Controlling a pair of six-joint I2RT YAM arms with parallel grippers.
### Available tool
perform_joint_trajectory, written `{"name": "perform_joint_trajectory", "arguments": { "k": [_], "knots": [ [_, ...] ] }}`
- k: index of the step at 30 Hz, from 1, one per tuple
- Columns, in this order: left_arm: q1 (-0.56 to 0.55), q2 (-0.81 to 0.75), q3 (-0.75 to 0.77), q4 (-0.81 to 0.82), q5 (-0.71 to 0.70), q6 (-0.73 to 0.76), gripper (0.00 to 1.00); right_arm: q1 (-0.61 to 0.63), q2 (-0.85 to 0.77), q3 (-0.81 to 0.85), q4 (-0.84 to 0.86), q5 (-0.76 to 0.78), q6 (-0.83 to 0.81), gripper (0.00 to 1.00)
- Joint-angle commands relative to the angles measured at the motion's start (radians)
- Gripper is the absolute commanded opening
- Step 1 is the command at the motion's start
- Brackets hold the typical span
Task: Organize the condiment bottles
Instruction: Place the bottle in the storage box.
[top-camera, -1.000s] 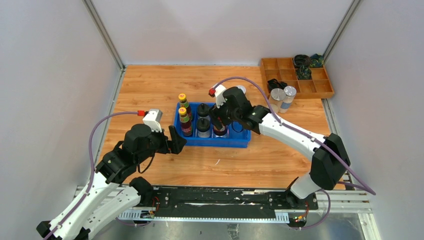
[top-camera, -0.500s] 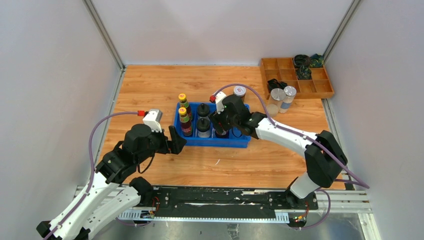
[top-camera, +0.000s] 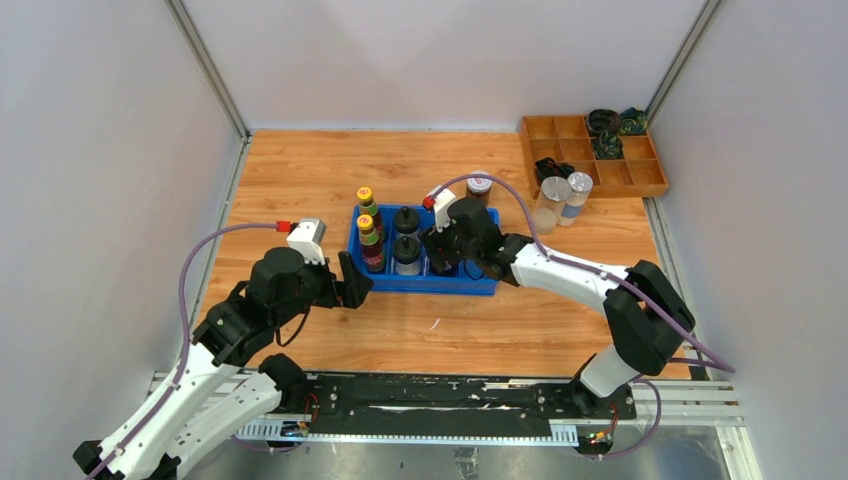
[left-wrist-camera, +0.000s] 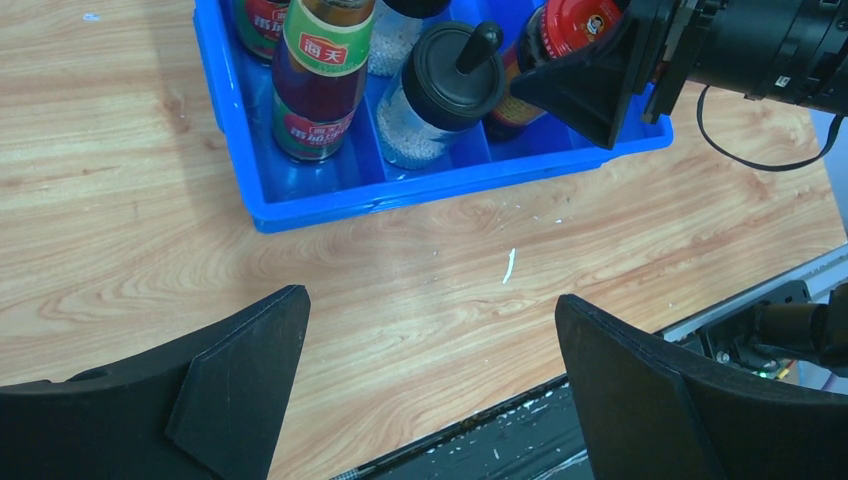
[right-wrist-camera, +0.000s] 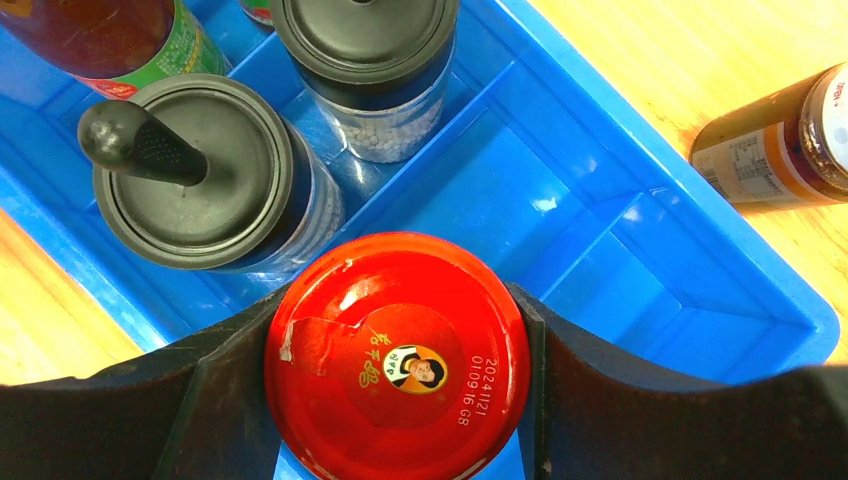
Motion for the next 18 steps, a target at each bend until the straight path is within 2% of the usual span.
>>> {"name": "perform_joint_trajectory", "arguments": {
  "k": [1,18],
  "knots": [
    [-0.009,0.004,0.029,-0.014,-0.005,0.009,1.00,-0.001,-0.020,0.002,0.133,0.026,0.011,0.57],
    [-0.009,0.008,0.014,-0.013,-0.008,0.008,1.00,-0.002,0.028,-0.011,0.148,0.021,0.011,0.56]
  ]
}}
